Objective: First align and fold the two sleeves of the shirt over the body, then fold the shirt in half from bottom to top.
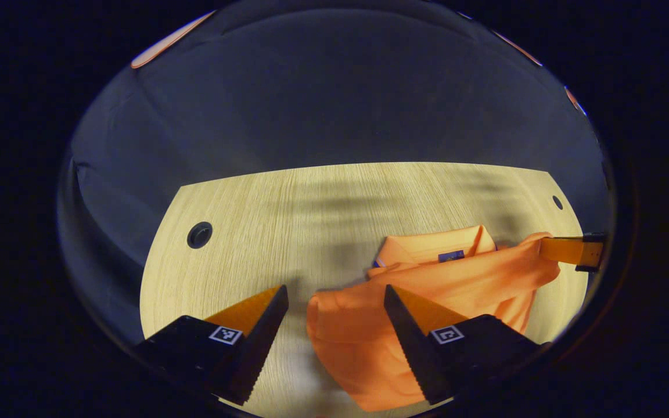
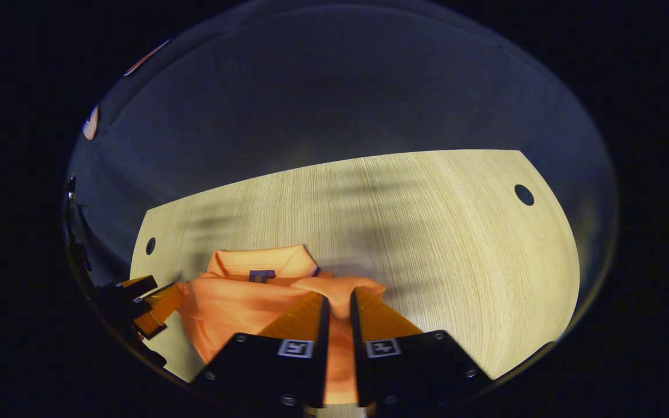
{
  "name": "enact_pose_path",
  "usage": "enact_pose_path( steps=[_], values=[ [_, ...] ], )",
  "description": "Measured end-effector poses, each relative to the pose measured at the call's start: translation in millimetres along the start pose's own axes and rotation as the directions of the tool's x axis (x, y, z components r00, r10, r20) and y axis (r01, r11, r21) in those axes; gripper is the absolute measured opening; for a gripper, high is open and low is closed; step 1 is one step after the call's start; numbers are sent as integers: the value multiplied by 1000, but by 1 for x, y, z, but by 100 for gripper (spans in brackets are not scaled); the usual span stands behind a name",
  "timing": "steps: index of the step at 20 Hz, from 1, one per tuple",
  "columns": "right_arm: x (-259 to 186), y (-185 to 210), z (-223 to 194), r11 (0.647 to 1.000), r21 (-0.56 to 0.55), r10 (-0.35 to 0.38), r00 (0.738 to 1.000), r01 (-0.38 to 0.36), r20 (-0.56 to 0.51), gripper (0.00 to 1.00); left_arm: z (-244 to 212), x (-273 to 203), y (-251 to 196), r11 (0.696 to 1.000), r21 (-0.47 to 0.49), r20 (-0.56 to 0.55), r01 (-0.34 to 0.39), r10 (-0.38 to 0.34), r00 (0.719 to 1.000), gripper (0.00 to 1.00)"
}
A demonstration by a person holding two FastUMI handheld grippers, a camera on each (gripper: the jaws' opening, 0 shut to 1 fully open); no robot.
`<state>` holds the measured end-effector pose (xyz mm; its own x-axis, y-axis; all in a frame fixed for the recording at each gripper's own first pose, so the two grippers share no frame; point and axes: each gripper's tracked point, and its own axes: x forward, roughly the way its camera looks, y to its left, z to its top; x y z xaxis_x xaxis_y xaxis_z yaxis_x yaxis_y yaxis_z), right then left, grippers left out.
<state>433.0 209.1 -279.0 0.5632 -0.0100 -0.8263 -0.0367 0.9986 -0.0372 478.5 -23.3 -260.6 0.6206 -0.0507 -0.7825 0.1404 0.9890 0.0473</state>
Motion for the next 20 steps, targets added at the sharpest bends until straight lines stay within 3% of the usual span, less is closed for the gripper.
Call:
enact_pose_path(
  steps=[3,8,13,20],
  values=[
    [0,-9,5,999,-36,-38,999,39,36,100,6,-1,7,999,-5,25,-35,35,999,100],
    [-25,-1,25,999,-38,-12,993,16,118,99,35,-28,14,998,2,136,-61,60,989,100],
    [-82,12,48,998,-68,30,968,-13,249,100,82,-96,8,999,2,306,-52,49,951,99],
    [-194,21,70,994,-101,83,893,-42,442,99,130,-234,-7,999,16,535,-38,24,845,99]
  ],
)
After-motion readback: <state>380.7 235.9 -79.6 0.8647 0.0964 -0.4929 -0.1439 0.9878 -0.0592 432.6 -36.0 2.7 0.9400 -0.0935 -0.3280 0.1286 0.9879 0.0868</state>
